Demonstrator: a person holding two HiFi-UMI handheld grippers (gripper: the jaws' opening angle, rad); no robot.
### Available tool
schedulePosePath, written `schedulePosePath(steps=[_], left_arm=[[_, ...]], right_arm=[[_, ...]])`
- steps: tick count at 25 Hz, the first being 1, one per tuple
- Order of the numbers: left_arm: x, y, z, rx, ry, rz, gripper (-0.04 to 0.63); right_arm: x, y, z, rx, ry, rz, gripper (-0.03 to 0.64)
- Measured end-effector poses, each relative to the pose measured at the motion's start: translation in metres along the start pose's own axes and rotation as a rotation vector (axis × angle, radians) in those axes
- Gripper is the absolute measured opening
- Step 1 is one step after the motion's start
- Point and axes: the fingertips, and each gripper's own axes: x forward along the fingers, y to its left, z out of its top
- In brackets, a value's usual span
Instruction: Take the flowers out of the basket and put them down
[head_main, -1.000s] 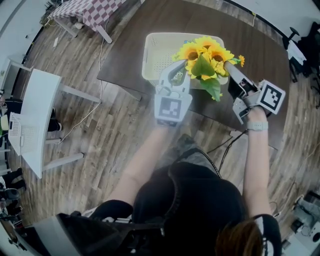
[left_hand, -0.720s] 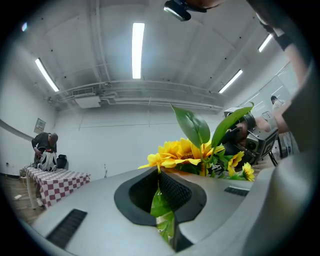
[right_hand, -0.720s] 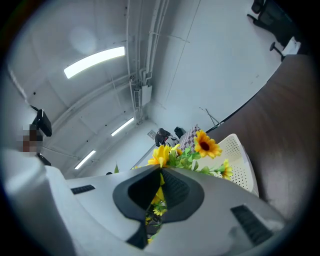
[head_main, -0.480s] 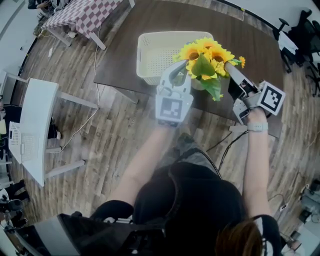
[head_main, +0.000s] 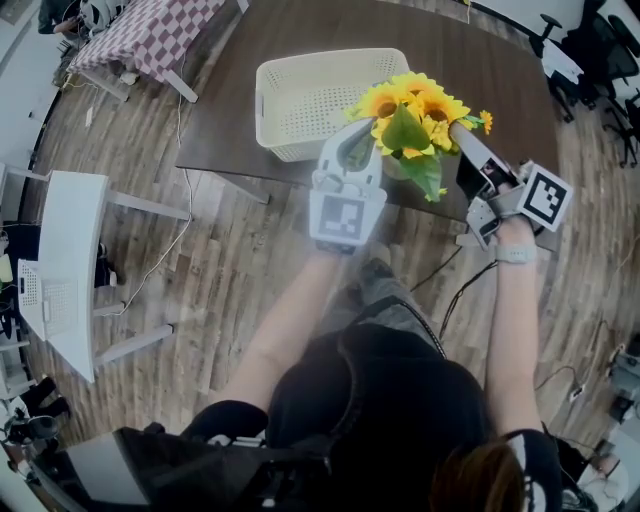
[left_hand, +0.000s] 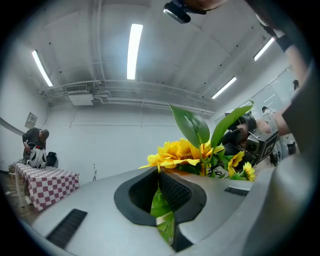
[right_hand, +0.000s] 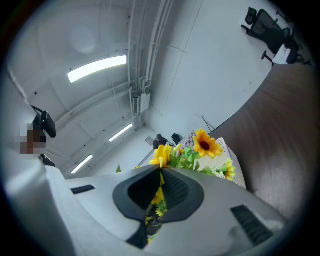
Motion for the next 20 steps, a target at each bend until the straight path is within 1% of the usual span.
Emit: schedulePosePath(steps=[6, 12, 20], left_arm=[[0.016, -0.025, -0.003, 0.001, 0.008, -0.024, 0.008], [0.066, -0.071, 0.01, 0.016, 0.019, -0.031, 0.007], [0.074, -0.079, -0.001, 0.008, 0.024, -0.048, 0.006]], right_arm=[[-0.024, -0.013, 0.011, 0.007, -0.018, -0.007, 0.0], [-0.066, -0.033, 0.062, -0.001, -0.019, -0.003, 0.0], [-0.073, -0.047, 0.064, -0.009, -0.011, -0.025, 0.0]])
